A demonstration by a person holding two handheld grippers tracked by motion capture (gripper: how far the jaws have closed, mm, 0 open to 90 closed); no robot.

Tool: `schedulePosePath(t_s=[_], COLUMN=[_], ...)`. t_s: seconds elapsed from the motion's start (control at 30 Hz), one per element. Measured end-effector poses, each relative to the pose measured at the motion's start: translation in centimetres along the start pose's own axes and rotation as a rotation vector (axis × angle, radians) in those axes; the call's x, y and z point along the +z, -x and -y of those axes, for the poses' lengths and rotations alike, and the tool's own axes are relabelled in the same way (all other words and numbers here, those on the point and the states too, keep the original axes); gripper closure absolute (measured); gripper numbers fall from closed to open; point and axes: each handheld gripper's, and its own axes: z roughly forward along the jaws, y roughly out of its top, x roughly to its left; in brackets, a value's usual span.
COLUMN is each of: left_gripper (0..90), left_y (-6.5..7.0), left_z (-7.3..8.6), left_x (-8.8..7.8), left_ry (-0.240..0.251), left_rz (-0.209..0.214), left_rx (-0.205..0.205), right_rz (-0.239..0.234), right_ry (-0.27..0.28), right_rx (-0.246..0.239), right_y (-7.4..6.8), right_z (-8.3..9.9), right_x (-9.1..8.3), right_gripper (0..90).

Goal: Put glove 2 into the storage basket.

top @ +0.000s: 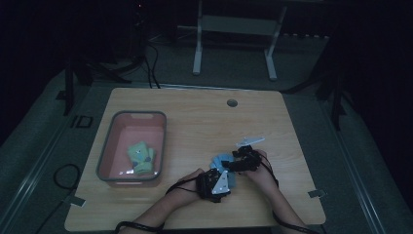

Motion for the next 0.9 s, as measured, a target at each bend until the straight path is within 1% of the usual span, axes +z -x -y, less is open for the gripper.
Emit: schedulePosePath(t_s=[0.03, 0.07, 0.13, 0.17, 0.2, 0.23, 0.27, 0.3, 0.33, 0.37, 0.4, 0.43, 0.5, 0.53, 0.57, 0.6, 0.63, 0.7, 0.77, 0.83, 0.9], left_gripper=[51.7, 57.3, 61.1, 63.1, 64.8, 66.7, 69.0, 70.5, 71.7, 72.6, 73.4, 73.9, 74.9, 75.4, 75.9, 76.2, 76.4, 76.7, 76.8, 76.8, 76.9], left_y=[0.0, 0.0, -0.2, -0.2, -0.3, -0.3, -0.5, -0.6, -0.8, -0.9, -1.0, -1.2, -1.5, -1.7, -1.8, -1.9, -2.0, -2.1, -2.3, -2.4, -2.4], left_z=[0.0, 0.0, -0.1, -0.1, -0.2, -0.2, -0.2, -0.2, -0.2, -0.2, -0.2, -0.2, -0.1, -0.1, -0.1, 0.0, -0.1, -0.1, -0.2, -0.4, -0.5], left_x=[0.0, 0.0, 0.0, 0.0, 0.0, 0.0, -0.1, -0.1, -0.1, -0.2, -0.2, -0.2, -0.3, -0.4, -0.4, -0.5, -0.6, -0.9, -1.2, -1.6, -2.0], left_ry=[-0.003, -0.011, -0.021, -0.027, -0.033, -0.035, -0.036, -0.033, -0.034, -0.032, -0.031, -0.028, -0.024, -0.019, -0.017, -0.019, -0.018, -0.025, -0.022, -0.031, -0.034], left_rz=[-0.001, -0.012, -0.003, 0.000, 0.004, 0.007, 0.013, 0.022, 0.030, 0.039, 0.045, 0.057, 0.077, 0.084, 0.091, 0.092, 0.095, 0.095, 0.095, 0.084, 0.081], left_rx=[0.003, 0.011, 0.009, 0.007, 0.008, 0.009, 0.003, -0.009, -0.019, -0.032, -0.036, -0.055, -0.080, -0.094, -0.105, -0.103, -0.113, -0.109, -0.114, -0.097, -0.090], right_rz=[0.000, -0.002, -0.001, -0.009, -0.027, -0.038, -0.048, -0.073, -0.089, -0.099, -0.114, -0.120, -0.133, -0.136, -0.138, -0.144, -0.144, -0.143, -0.145, -0.145, -0.141], right_ry=[-0.001, -0.004, -0.011, -0.013, -0.020, -0.027, -0.030, -0.041, -0.044, -0.045, -0.054, -0.056, -0.061, -0.063, -0.057, -0.054, -0.052, -0.038, -0.030, -0.023, -0.022], right_rx=[-0.007, -0.017, -0.031, -0.032, -0.030, -0.029, -0.033, -0.023, -0.012, -0.015, -0.013, -0.007, 0.009, 0.024, 0.031, 0.045, 0.051, 0.052, 0.055, 0.052, 0.044], right_y=[-0.1, -0.2, -0.5, -0.5, -0.5, -0.4, -0.4, -0.3, -0.2, -0.2, -0.3, -0.3, -0.4, -0.3, -0.2, -0.1, -0.1, -0.1, -0.2, -0.3, -0.5], right_z=[0.0, 0.1, 0.1, 0.1, 0.1, 0.0, -0.1, -0.2, -0.2, -0.3, -0.3, -0.3, -0.4, -0.4, -0.4, -0.4, -0.4, -0.5, -0.7, -1.0, -1.3], right_x=[0.0, 0.0, -0.1, -0.1, -0.2, -0.2, -0.2, -0.2, -0.2, -0.1, 0.0, 0.0, 0.1, 0.1, 0.1, 0.0, 0.0, -0.2, -0.5, -0.8, -1.0], right_gripper=[30.0, 32.8, 37.3, 42.4, 46.4, 48.9, 55.3, 59.9, 62.9, 67.0, 69.9, 71.9, 74.8, 75.7, 77.0, 77.9, 78.7, 80.1, 81.0, 81.3, 81.9])
